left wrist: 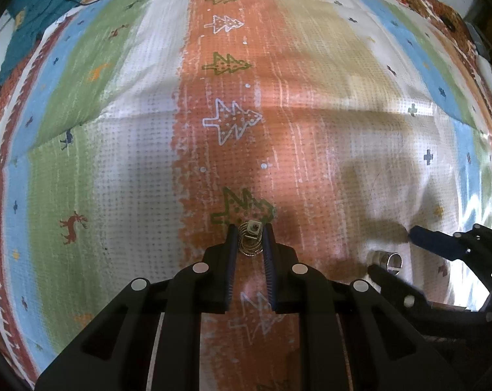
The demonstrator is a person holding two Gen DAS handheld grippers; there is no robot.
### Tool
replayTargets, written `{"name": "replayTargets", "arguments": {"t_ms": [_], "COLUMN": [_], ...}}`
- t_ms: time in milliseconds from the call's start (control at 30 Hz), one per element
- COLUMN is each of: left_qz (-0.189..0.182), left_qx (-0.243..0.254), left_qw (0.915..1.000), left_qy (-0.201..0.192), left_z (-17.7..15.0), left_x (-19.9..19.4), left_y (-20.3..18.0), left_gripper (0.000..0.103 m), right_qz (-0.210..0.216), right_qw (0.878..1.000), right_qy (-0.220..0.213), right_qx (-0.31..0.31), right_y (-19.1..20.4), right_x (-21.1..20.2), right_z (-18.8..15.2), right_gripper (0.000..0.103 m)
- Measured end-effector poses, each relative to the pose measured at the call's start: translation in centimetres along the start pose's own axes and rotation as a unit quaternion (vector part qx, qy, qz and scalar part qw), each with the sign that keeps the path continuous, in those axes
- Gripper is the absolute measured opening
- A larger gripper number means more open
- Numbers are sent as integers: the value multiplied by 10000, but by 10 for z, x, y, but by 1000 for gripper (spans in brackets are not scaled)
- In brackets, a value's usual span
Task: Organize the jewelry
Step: 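Grasp the gold ring with the left tool while the right grasps the silver ring, then lift both rings and carry them over the silver tin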
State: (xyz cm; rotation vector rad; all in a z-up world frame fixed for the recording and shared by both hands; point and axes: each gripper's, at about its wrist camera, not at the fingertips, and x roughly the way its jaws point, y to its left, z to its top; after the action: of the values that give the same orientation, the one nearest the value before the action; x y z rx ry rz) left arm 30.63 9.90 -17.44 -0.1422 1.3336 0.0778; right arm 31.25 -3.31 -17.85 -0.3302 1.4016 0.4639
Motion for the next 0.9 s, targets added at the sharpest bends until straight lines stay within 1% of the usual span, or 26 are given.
{"name": "replayTargets", "arguments": {"t_ms": [67, 133, 200, 233, 433, 567, 800, 900], "left_qz": [53, 85, 80, 68, 75, 52, 8, -31], "left_qx": [37, 60, 55, 46, -4, -12, 46, 71], "left_qw": [10000, 9999, 10000, 10000, 10000, 9999, 9997, 9995], "left_qy": [0, 4, -2, -4, -63, -129, -250, -292], "left_z": [0, -2, -3, -3, -4, -4, -8, -11], "left_x": [3, 4, 4, 4, -5, -14, -31, -36], "left_y": [-5, -14, -18, -19, -17, -16, -20, -20], "left_gripper": [15, 15, 15, 15, 15, 15, 15, 15], "right_qz": [4, -33, -48, -48, -32, -60, -93, -110], "right_qw": [10000, 10000, 10000, 10000, 9999, 9996, 9988, 9991], "right_qy": [-26, -45, -58, -60, -141, -274, -480, -412], "right_qx": [-34, -36, -19, -19, -49, -31, -32, -44], "right_y": [1, 2, 2, 2, -1, -3, -9, -11], "right_x": [1, 1, 2, 2, 1, -12, -29, -30], "right_z": [0, 1, 0, 0, -3, -11, -12, -16], "right_gripper": [51, 40, 22, 19, 19, 19, 19, 19]}}
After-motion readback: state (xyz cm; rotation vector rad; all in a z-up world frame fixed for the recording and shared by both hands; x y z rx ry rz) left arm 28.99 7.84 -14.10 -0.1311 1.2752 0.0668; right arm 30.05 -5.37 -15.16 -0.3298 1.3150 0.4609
